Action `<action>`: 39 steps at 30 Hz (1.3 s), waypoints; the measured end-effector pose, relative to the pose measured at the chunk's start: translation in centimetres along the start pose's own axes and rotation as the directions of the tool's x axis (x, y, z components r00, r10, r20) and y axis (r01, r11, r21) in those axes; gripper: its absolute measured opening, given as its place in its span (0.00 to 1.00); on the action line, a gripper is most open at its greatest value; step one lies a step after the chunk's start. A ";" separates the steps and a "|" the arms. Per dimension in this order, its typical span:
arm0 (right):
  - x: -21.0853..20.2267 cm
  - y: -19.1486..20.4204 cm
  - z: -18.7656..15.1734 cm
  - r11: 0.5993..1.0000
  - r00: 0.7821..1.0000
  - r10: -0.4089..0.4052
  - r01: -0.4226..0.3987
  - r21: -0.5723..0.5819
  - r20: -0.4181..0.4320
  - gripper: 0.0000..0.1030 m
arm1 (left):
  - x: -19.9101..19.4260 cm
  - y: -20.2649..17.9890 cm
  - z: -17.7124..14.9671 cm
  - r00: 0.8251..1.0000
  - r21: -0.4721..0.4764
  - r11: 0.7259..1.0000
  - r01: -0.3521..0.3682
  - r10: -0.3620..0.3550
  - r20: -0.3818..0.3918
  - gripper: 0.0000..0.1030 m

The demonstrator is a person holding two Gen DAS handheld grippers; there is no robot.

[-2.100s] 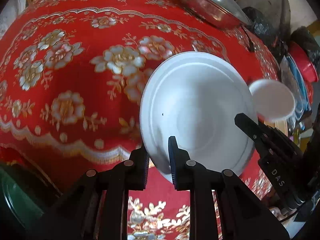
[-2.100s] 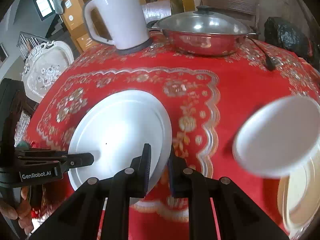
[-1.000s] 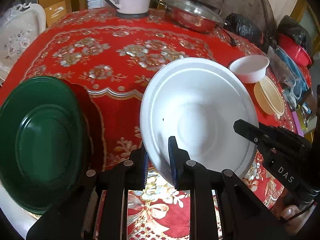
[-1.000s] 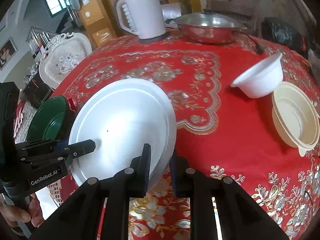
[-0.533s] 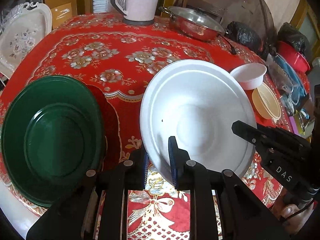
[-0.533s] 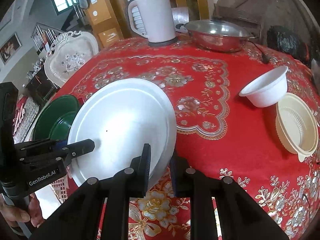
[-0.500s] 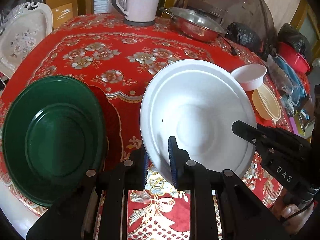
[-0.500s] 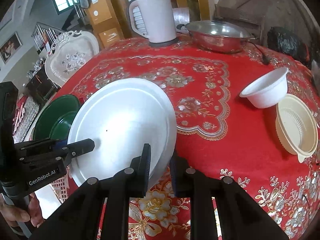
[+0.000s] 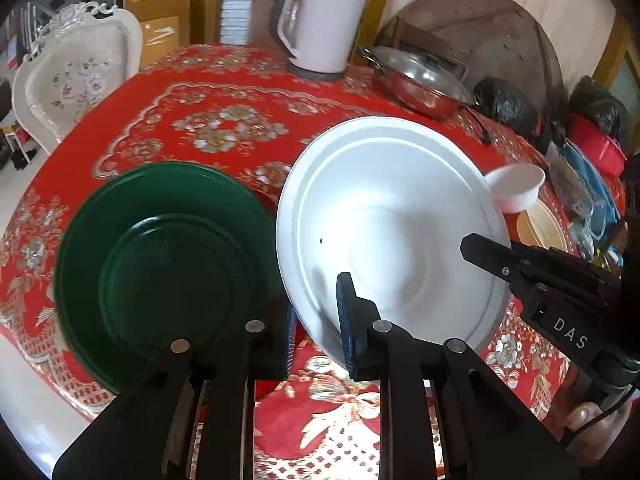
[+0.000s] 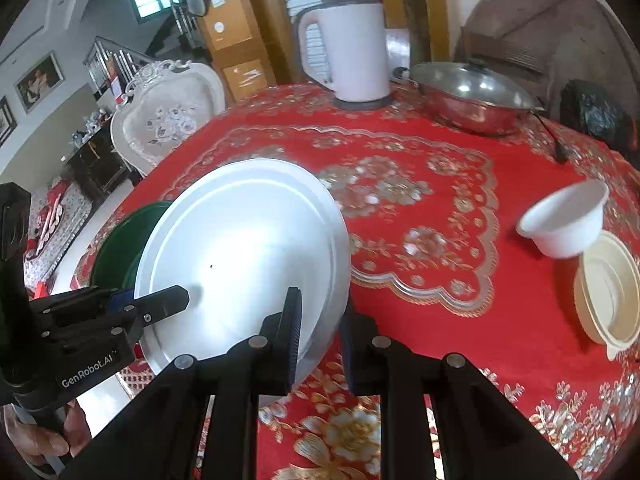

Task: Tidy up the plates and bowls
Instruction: 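Carry the white plate with both grippers toward the green bowl, then lower the white plate into the green bowl and open both grippers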

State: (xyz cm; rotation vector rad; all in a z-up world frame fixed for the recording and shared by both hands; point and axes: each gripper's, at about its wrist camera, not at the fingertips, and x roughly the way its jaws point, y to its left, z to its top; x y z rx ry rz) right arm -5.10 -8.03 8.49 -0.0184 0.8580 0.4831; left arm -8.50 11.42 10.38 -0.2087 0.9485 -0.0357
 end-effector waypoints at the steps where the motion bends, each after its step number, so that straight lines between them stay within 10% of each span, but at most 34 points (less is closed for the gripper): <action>1: 0.1 0.3 0.2 1.000 1.000 0.005 -0.005 -0.005 0.002 0.18 | -0.2 0.4 0.0 1.000 -0.006 1.000 -0.002 0.002 0.003 0.17; 39: 6.7 11.2 3.3 0.977 0.989 0.106 -0.124 -0.175 -0.106 0.18 | -1.5 11.7 -1.4 0.996 -0.213 0.973 -0.092 0.092 -0.010 0.17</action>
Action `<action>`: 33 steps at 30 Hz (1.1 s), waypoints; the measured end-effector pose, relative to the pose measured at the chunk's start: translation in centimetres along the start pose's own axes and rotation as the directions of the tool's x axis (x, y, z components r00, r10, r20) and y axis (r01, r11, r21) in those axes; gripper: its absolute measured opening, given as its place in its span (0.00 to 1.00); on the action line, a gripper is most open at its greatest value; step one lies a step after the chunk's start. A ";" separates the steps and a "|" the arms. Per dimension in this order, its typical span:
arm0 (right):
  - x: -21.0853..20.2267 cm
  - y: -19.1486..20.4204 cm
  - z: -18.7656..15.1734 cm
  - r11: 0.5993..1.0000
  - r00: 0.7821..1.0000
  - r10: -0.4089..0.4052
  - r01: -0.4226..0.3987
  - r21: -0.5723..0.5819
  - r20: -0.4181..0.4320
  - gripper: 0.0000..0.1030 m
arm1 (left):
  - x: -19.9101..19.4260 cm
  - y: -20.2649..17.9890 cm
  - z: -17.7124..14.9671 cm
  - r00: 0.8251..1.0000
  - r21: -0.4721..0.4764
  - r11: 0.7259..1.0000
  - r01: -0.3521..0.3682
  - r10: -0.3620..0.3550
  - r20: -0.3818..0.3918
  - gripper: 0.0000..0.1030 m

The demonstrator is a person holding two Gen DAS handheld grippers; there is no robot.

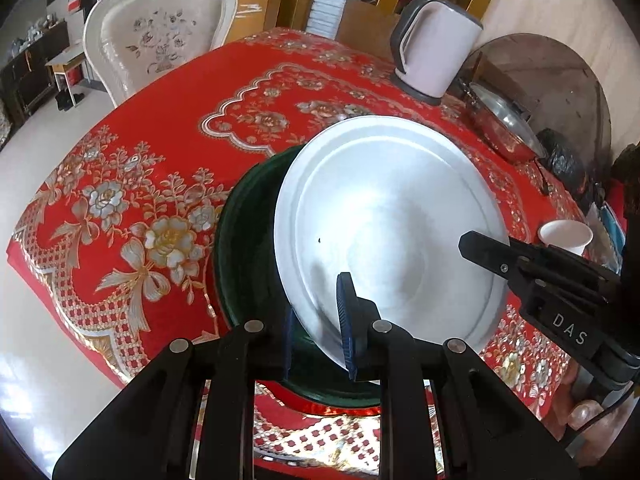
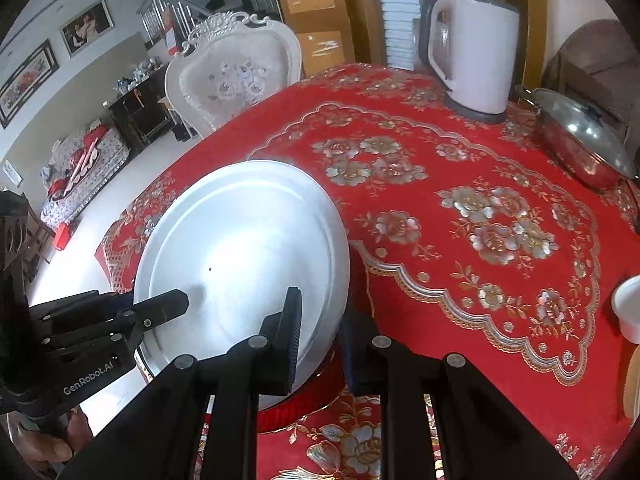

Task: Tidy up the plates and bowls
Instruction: 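Lower the white plate into the green bowl and open both grippers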

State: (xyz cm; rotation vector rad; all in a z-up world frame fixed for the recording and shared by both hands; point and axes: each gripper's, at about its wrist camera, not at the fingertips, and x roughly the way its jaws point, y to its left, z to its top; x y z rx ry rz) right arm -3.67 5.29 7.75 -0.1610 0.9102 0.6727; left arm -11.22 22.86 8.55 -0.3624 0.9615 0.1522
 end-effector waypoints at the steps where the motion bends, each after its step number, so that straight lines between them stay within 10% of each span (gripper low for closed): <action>1: 0.0 0.2 0.0 1.000 1.000 0.000 0.000 -0.004 -0.003 0.18 | 0.0 0.1 -0.1 1.000 -0.004 1.000 0.000 0.000 -0.001 0.17; 12: 0.9 0.9 -0.4 1.000 1.000 -0.014 0.014 -0.018 -0.023 0.18 | -0.6 0.1 -0.7 0.999 0.005 0.999 -0.037 0.037 0.026 0.17; 18: 1.3 1.5 -0.7 0.999 0.999 -0.005 0.004 -0.033 -0.034 0.19 | -1.2 -0.3 -0.7 0.997 0.030 0.998 -0.050 0.048 0.057 0.42; 33: 1.6 1.8 -1.2 0.999 0.998 -0.015 0.013 -0.035 -0.059 0.20 | -1.5 0.0 -0.5 0.994 0.028 0.997 -0.069 0.067 0.090 0.42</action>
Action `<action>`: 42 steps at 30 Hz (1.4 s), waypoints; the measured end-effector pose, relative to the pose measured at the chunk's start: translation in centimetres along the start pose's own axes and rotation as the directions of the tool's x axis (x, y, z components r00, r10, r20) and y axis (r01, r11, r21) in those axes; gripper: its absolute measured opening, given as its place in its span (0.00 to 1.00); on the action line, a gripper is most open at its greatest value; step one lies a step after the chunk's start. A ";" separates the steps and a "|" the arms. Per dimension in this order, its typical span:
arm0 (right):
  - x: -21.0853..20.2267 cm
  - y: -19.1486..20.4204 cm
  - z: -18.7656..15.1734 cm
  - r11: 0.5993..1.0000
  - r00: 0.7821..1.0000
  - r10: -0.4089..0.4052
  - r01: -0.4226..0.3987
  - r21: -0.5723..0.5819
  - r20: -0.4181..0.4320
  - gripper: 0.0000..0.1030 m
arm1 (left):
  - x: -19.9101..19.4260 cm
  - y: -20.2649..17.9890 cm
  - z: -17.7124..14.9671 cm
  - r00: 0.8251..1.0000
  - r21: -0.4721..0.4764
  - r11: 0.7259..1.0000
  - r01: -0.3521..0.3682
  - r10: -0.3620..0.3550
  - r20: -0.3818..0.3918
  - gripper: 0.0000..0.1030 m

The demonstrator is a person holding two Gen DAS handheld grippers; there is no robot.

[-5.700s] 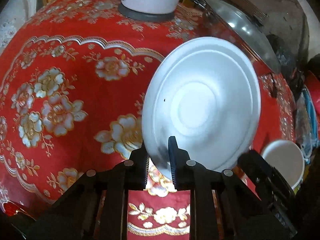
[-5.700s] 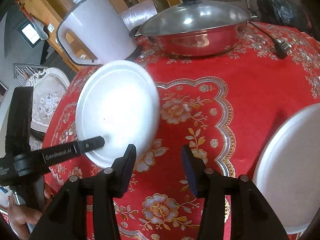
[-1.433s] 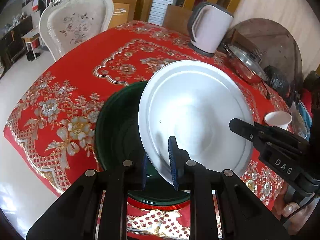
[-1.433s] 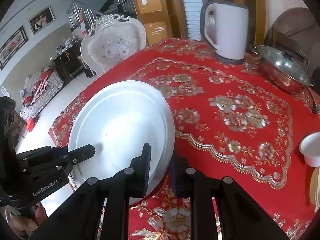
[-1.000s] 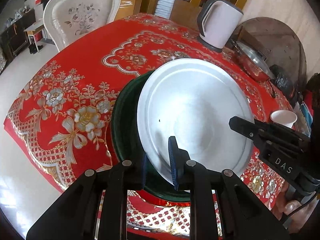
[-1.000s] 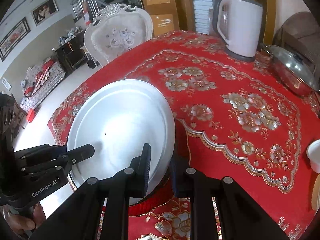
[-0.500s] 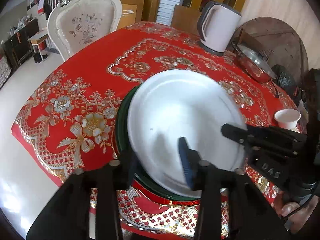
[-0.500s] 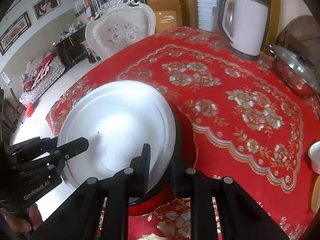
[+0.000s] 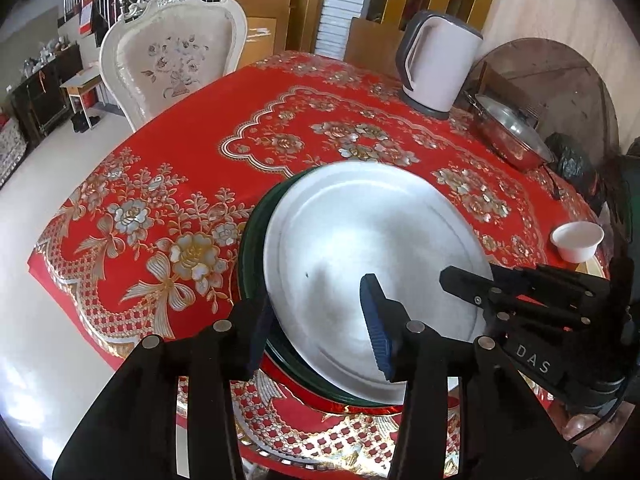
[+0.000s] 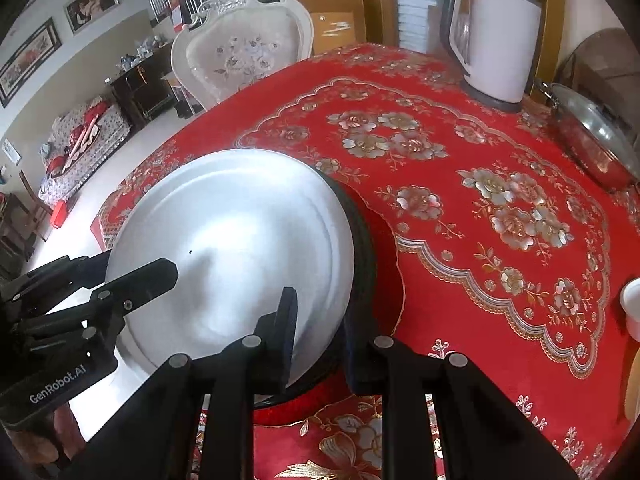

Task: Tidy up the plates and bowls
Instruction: 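Lower the white plate into the green bowl and open both grippers, then withdraw both grippers and reach toward the small white bowl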

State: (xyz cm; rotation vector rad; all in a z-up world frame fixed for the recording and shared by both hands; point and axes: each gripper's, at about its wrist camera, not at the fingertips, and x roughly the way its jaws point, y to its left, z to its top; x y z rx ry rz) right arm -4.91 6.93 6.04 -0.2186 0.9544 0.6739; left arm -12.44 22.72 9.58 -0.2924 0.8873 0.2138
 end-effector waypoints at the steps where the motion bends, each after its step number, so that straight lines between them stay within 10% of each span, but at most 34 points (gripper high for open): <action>1: 0.0 0.0 -0.1 1.000 1.000 -0.003 0.003 -0.002 0.001 0.20 | 0.0 0.0 0.0 1.000 0.000 1.000 -0.001 0.001 0.001 0.42; 24: -1.6 -1.0 0.1 0.999 0.999 0.012 -0.014 0.048 0.037 0.34 | -0.7 -0.1 0.4 0.999 0.008 1.000 -0.014 0.014 0.034 0.42; 42: -3.8 -7.4 -3.2 0.980 0.998 -0.037 0.028 0.195 0.040 0.35 | 1.4 -8.3 0.0 1.000 0.167 0.986 0.023 -0.022 -0.005 0.46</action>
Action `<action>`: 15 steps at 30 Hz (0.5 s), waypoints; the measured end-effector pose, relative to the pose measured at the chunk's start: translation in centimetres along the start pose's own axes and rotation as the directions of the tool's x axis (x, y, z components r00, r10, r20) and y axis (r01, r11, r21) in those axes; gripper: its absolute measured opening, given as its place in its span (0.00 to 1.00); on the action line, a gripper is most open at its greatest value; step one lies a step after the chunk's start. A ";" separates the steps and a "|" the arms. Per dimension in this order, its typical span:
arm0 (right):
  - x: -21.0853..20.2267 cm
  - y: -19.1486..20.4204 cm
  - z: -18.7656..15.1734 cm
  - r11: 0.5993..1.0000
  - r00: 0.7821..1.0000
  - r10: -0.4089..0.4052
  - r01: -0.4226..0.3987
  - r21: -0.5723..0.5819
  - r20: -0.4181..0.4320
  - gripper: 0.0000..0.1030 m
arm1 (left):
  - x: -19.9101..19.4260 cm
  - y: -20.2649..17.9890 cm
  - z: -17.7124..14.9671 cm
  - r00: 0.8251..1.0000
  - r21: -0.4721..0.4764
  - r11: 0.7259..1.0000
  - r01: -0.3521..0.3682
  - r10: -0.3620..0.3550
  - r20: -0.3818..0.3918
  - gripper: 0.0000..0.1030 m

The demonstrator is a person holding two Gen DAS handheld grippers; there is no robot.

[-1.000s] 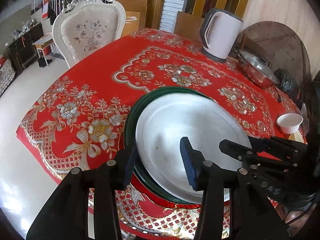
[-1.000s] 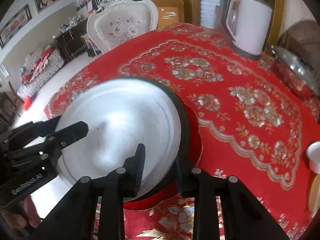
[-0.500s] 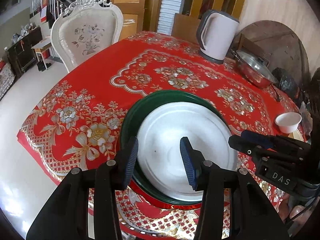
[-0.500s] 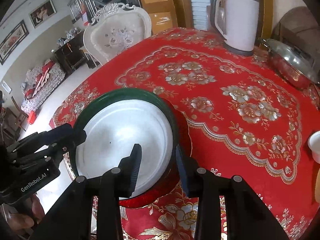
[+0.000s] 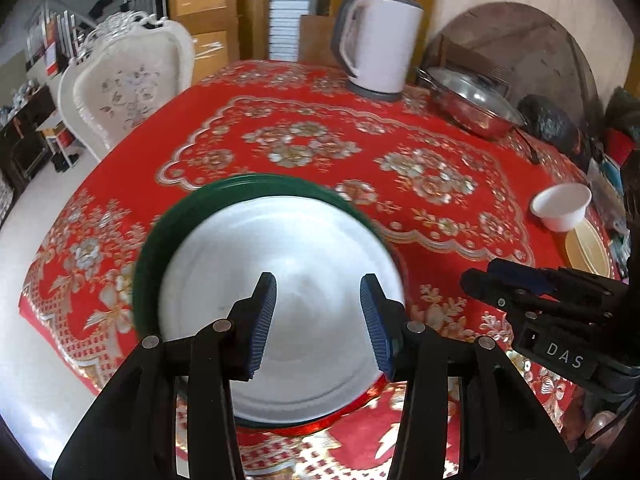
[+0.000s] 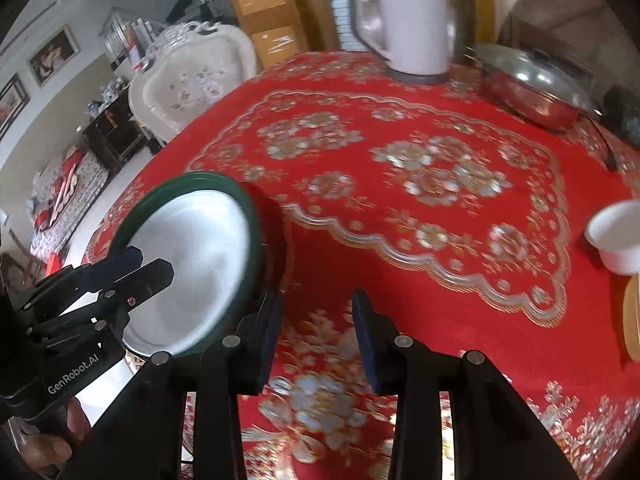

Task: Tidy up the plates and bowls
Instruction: 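Withdraw both grippers and reach toward the small white bowl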

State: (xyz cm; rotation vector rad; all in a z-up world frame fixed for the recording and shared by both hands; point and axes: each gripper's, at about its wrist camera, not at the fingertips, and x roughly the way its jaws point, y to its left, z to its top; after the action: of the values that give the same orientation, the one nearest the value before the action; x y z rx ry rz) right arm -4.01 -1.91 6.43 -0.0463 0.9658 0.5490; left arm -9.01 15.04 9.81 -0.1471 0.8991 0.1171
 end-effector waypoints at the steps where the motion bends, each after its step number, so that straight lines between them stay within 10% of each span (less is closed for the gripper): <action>1: -0.2 -0.7 -0.2 1.000 1.000 -0.007 0.007 0.016 0.001 0.35 | 0.2 -0.5 0.1 1.000 0.006 1.000 0.007 -0.007 -0.005 0.54; 15: -3.6 -9.8 -2.6 0.977 0.996 -0.083 0.075 0.197 0.035 0.37 | 3.0 -11.9 2.3 0.987 0.163 0.974 0.155 -0.146 -0.067 0.60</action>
State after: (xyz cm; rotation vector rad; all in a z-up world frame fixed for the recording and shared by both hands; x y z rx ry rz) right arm -3.08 -12.61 5.84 0.1028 0.9680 0.3781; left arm -3.51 3.89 9.78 -0.0609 0.9453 -0.1043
